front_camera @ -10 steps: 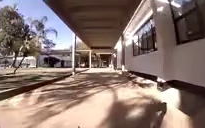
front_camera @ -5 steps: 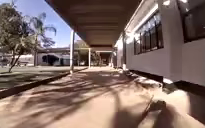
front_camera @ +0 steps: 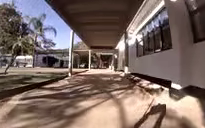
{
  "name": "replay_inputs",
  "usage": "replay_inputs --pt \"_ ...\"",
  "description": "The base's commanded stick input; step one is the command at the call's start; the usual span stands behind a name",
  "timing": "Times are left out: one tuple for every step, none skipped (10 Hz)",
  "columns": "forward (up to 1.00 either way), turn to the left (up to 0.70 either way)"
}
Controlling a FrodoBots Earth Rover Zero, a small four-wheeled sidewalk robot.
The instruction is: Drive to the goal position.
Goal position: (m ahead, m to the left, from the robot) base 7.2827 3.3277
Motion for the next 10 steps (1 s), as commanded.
replay_inputs --pt "0.70 0.00" --pt "0.70 0.00" --pt "0.70 0.00" --pt "0.70 0.00" --pt "0.70 0.00" --pt "0.70 0.00" --pt "0.70 0.00" --pt "0.70 0.00" --pt "0.70 0.00" --pt "0.70 0.00"
